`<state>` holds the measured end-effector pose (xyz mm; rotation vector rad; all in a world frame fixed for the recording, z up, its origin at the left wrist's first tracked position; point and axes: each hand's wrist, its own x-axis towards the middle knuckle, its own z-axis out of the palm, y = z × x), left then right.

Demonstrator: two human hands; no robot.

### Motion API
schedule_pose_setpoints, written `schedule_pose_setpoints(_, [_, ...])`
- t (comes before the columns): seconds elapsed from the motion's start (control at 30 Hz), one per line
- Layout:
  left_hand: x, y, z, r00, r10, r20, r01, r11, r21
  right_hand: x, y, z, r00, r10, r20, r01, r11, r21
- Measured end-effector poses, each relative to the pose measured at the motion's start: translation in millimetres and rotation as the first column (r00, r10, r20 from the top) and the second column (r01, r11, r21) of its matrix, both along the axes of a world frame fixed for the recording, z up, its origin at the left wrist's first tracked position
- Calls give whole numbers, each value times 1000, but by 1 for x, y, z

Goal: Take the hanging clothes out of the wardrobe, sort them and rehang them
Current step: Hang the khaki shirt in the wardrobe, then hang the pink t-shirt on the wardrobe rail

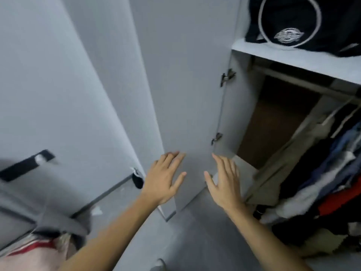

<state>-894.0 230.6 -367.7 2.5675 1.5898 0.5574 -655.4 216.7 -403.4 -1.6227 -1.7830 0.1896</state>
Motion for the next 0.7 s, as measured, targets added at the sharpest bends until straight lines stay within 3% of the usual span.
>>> schedule_pose_setpoints(0.13, [-105, -82, -6, 971, 237, 42, -237, 972, -7, -125, -15, -5, 954, 295, -52, -296, 955, -8])
schedule_pose_setpoints(0.23, [-191, -136, -14, 889, 456, 52, -456, 890, -1, -221, -28, -9, 862, 503, -68, -506, 861, -48])
schedule_pose_setpoints(0.43, [-350, -239, -42, 603, 794, 72, -791, 607, -76, -395, -61, -21, 656, 755, -14, -751, 651, -110])
schedule_pose_setpoints(0.7, [-525, -363, -79, 198, 979, 44, -964, 203, -170, -611, -103, -28, 414, 910, 34, -895, 413, -169])
